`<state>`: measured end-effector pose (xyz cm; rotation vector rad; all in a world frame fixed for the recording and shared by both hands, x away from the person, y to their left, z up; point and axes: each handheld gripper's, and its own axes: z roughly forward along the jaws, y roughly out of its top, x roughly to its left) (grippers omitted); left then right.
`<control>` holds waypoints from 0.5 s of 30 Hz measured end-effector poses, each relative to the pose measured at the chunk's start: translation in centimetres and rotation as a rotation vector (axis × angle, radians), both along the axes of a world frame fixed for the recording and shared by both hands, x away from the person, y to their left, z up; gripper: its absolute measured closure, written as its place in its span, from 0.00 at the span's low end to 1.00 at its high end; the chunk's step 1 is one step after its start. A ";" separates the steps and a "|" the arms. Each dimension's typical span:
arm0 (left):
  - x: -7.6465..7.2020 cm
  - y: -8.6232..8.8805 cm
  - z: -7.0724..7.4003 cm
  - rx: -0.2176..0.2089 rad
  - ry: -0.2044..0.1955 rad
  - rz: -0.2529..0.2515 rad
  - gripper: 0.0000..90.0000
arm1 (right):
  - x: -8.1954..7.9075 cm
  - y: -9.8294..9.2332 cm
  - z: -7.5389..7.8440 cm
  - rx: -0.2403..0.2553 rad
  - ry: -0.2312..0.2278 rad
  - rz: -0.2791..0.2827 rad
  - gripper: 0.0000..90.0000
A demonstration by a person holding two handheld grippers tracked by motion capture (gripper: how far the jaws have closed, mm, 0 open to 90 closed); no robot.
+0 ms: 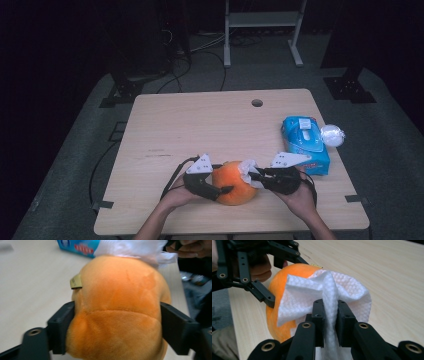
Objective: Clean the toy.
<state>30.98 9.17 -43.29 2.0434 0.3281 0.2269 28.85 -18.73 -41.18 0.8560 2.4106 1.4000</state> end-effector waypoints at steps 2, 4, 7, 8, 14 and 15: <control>-0.4 -0.2 0.4 0.014 -0.109 0.012 0.29 | 0.2 -0.2 0.6 0.033 -0.019 -0.007 0.87; -0.4 -0.6 0.2 0.021 -0.112 -0.003 0.28 | 0.2 0.1 0.8 0.056 -0.017 0.006 0.86; -0.3 -0.6 -0.1 0.022 -0.092 -0.013 0.21 | 0.1 0.9 0.9 0.038 -0.042 0.015 0.86; -0.1 -0.5 -0.1 0.017 -0.065 -0.013 0.21 | 0.1 1.2 0.9 0.027 -0.049 0.017 0.86; 0.5 0.3 0.1 -0.052 0.048 -0.006 0.16 | -0.4 2.2 0.4 0.034 -0.041 0.046 0.86; 0.4 0.3 -0.1 -0.050 0.040 -0.007 0.20 | -0.7 2.5 0.6 0.016 -0.056 0.045 0.86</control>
